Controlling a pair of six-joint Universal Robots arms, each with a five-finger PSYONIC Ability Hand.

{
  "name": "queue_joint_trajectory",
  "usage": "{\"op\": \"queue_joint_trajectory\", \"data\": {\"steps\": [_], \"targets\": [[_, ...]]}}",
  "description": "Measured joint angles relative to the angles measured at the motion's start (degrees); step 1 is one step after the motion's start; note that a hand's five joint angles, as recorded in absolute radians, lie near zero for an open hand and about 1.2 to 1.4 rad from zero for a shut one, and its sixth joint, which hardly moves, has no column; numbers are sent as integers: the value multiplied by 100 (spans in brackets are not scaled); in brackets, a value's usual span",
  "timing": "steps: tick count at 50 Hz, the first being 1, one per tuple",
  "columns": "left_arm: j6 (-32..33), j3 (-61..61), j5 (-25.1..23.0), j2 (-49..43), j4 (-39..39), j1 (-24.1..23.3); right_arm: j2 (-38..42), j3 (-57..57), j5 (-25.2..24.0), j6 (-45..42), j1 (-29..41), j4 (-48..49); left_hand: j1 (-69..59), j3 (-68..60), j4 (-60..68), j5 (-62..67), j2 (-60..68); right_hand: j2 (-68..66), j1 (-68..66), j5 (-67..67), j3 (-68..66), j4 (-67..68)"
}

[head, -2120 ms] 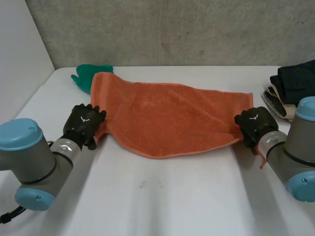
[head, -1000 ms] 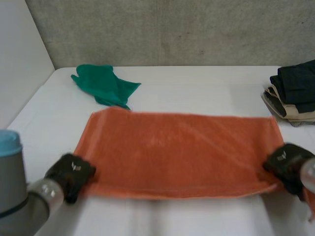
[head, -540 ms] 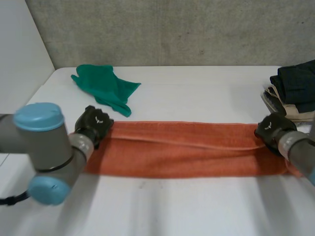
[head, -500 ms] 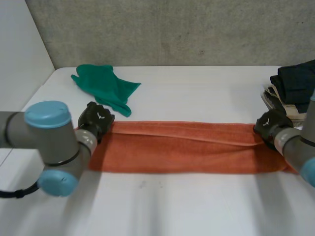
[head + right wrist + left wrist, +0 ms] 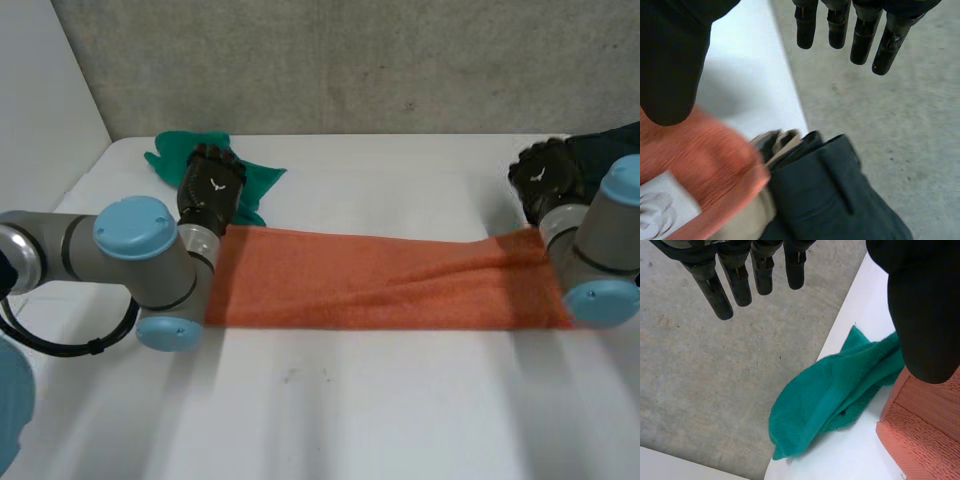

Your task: Fold the laundry.

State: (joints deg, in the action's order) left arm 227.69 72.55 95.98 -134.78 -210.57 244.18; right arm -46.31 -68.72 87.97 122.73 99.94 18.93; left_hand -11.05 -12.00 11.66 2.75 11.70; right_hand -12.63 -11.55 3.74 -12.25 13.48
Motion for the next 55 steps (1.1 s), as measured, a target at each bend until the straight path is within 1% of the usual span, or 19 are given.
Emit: {"op": "queue_joint_trajectory", "data": {"steps": [6, 10, 13, 16, 19, 22, 23, 25, 31, 34, 35, 36, 37, 38, 39, 40, 41, 44, 55], "targets": [[-37, 481, 7, 443, 36, -7, -738, -265, -27, 1170, -62, -96, 0, 0, 0, 0, 0, 0, 0, 0, 0, 0], [-168, 959, 2, 800, 69, -7, -1187, -636, -106, 1643, -229, -302, 0, 0, 0, 0, 0, 0, 0, 0, 0, 0], [-339, 1383, -10, 1100, 79, -15, -1479, -994, -237, 1791, -427, -610, 0, 0, 0, 0, 0, 0, 0, 0, 0, 0], [-441, 1618, -20, 1267, 78, -23, -1545, -1084, -274, 1810, -478, -703, 0, 0, 0, 0, 0, 0, 0, 0, 0, 0], [-743, 2237, -48, 1700, 50, -38, -1886, -1696, -648, 1829, -906, -1524, 0, 0, 0, 0, 0, 0, 0, 0, 0, 0], [-954, 2574, -62, 1918, 25, -41, -1982, -2039, -936, 1797, -1182, -1912, 0, 0, 0, 0, 0, -1, 0, 0, -12, 0], [-954, 2574, -62, 1918, 25, -41, -1982, -2039, -936, 1797, -1182, -1912, 0, 0, 0, 0, 0, -1, 0, 0, -12, 0], [-1130, 2801, -70, 2042, 10, -41, -2005, -2315, -1188, 1755, -1421, -2054, 0, 0, 0, 0, 0, -3, 0, 1, -13, 0], [-1243, 2906, -76, 2062, 4, -40, -1781, -2502, -1356, 1718, -1640, -1744, 0, 0, 0, 0, 0, -21, -21, 31, -51, 16], [-1248, 2894, -78, 2036, 5, -31, -1502, -2507, -1363, 1706, -1705, -1399, 0, 0, 0, 0, 0, -877, -708, 745, -973, 803], [-1246, 2888, -79, 2028, 5, -28, -1405, -2492, -1358, 1699, -1721, -1290, 0, 0, 0, 0, 0, -877, -708, 745, -973, 803], [-1244, 2883, -79, 2021, 5, -25, -1338, -2480, -1352, 1693, -1732, -1222, 0, 0, 0, 0, 0, -1610, -1327, 1408, -1628, 1497], [-1240, 2877, -79, 2014, 6, -23, -1264, -2461, -1348, 1680, -1745, -1149, 0, 0, 0, 0, 0, -1610, -1327, 1408, -1628, 1497], [-1238, 2873, -79, 2010, 6, -22, -1207, -2446, -1341, 1667, -1758, -1098, 0, 0, 0, 0, 0, -2173, -1934, 1953, -2215, 2085], [-1235, 2870, -77, 2005, 6, -21, -1126, -2419, -1334, 1641, -1785, -1015, 0, 0, 0, 0, 0, -4199, -3668, 3660, -4078, 3942], [-1234, 2869, -77, 2003, 7, -21, -1104, -2409, -1331, 1633, -1794, -992, 0, 0, 0, 0, 0, -4199, -3668, 3660, -4078, 3942], [-1231, 2868, -72, 2000, 7, -21, -1036, -2382, -1320, 1596, -1846, -904, 0, 0, 0, 0, 0, -5243, -4360, 4737, -5177, 5057], [-1227, 2873, -62, 2007, 7, -22, -1014, -2360, -1275, 1511, -2012, -732, 0, 0, 0, 0, 0, -5489, -4424, 5090, -5559, 5450], [-1226, 3050, -42, 2210, 11, -16, -1465, -2367, -1196, 875, -2744, -495, 0, 0, 0, 0, 0, -5489, -4424, 5127, -5560, 5462]]}}
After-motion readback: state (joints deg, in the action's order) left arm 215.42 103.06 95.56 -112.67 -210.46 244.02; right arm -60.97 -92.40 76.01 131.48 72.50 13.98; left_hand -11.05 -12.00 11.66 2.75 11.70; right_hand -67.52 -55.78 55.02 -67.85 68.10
